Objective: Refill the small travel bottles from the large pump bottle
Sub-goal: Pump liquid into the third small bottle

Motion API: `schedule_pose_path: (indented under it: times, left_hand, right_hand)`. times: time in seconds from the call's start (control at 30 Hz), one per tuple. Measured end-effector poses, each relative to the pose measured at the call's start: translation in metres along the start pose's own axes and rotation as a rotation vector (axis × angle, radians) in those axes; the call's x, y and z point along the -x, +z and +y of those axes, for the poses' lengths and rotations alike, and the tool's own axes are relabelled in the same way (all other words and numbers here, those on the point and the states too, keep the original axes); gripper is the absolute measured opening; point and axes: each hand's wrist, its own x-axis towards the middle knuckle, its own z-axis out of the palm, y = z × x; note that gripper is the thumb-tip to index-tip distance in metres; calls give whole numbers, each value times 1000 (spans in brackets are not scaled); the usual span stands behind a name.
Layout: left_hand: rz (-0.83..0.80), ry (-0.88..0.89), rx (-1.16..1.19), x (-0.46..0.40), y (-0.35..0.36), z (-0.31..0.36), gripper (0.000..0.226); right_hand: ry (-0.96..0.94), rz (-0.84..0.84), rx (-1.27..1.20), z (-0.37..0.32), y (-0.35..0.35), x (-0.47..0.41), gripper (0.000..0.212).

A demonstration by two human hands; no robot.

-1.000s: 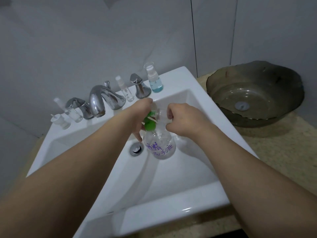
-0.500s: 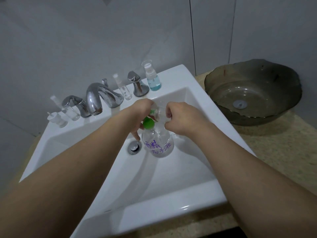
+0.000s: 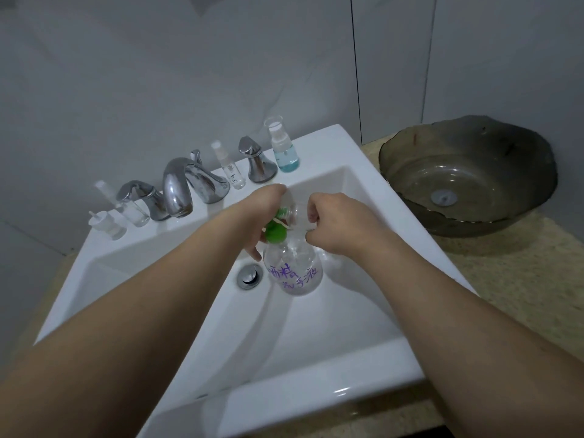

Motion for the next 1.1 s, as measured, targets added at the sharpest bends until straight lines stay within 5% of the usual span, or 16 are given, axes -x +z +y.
schedule_pose_path:
  times: [0.63,1.1]
  left_hand:
    - [53,2,25,-3,9,-7,22]
    - [-14,-12,4,-3,-6,2,48]
  right_hand:
    - [-17,-20,67,2,4,-1,19]
    - [-28,22,-14,-2,1,-1,19]
